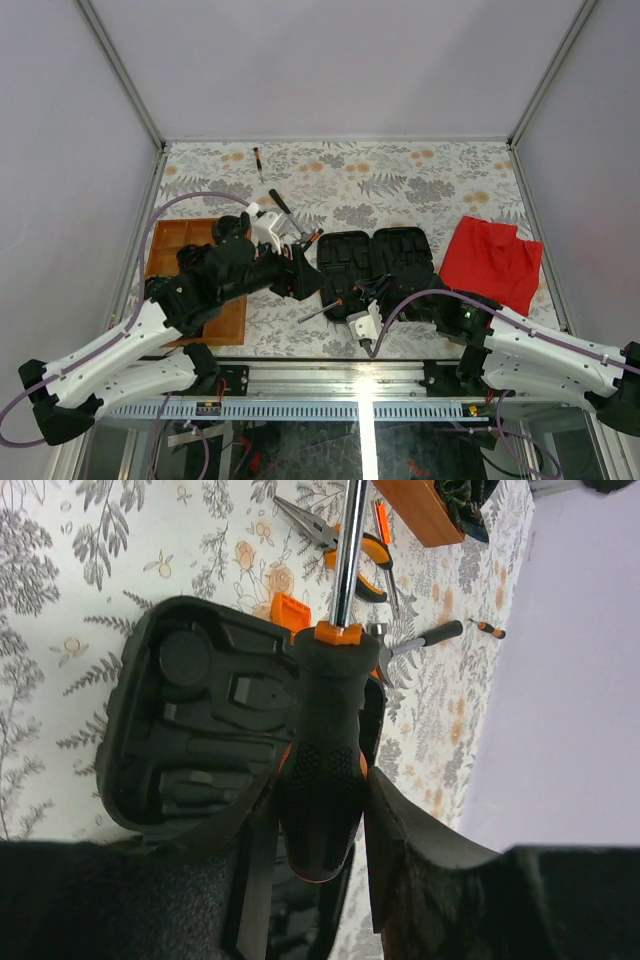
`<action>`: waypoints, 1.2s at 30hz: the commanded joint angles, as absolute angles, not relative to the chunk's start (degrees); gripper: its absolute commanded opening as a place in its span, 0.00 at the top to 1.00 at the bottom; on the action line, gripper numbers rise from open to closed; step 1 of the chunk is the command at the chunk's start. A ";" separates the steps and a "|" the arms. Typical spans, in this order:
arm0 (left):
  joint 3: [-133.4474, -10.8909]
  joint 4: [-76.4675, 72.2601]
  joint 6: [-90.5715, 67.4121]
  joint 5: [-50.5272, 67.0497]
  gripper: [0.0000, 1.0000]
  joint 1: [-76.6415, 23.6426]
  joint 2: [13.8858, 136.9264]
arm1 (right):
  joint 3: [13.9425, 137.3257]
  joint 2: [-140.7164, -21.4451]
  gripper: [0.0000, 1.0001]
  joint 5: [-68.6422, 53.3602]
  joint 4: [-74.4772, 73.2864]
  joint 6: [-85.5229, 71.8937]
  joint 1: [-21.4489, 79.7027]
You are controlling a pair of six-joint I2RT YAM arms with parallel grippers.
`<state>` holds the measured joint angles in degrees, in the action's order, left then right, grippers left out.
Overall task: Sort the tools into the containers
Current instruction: Pick up the screwdriver from the center of the board.
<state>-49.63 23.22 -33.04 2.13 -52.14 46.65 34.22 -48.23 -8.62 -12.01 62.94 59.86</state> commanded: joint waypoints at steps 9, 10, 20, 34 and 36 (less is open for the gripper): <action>-48.88 25.37 -25.60 20.68 0.43 -53.74 53.87 | 39.55 -46.32 1.00 -4.00 -18.67 76.82 59.77; -48.87 25.65 -25.32 21.14 0.44 -54.05 54.47 | 39.55 -46.24 1.00 -3.89 -18.76 76.98 59.77; -49.93 25.72 -23.43 20.60 0.62 -57.56 62.33 | 40.29 -46.17 1.00 -5.47 -19.84 78.10 59.81; -50.62 24.05 -25.42 16.10 1.00 -59.37 66.96 | 41.20 -46.55 0.82 -6.89 -19.16 76.99 59.77; -50.56 24.21 -26.12 14.45 1.00 -59.37 66.66 | 41.06 -45.91 0.73 -6.78 -18.87 76.42 59.79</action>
<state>-49.25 25.32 -24.86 18.59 -59.16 66.61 37.50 -47.70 -5.65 -21.96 77.56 59.86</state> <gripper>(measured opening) 0.044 0.406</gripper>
